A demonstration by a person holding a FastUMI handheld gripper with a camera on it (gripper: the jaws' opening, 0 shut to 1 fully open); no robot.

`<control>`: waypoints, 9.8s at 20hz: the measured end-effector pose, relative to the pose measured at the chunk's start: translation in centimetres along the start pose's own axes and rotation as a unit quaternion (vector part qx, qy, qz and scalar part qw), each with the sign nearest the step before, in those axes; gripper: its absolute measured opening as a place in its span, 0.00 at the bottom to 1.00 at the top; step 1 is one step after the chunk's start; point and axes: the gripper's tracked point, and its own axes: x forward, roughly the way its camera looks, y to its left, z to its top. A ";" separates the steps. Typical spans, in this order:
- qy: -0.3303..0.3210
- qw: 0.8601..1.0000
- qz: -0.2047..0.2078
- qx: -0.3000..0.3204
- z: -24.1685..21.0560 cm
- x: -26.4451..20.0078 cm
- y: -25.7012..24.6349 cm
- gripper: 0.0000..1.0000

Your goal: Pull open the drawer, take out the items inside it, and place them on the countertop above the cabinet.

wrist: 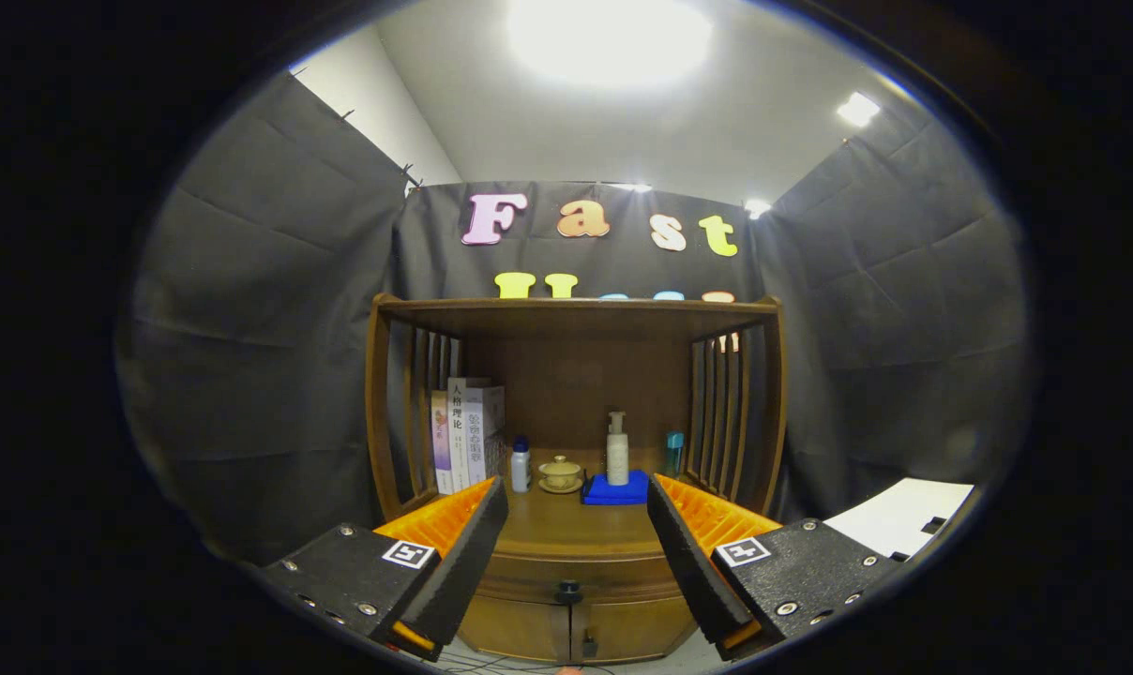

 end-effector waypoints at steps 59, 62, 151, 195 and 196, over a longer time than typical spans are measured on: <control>0.157 0.987 0.007 -0.018 -31.2 3.6 -0.3 0.32; 0.161 0.987 0.005 -0.014 -30.9 1.2 -0.3 0.32; 0.337 0.939 -0.029 -0.058 -22.0 6.9 1.7 0.18; 0.080 0.996 0.033 0.027 -8.3 20.0 0.8 0.97; 0.072 0.997 0.030 0.025 -7.5 18.7 0.5 0.97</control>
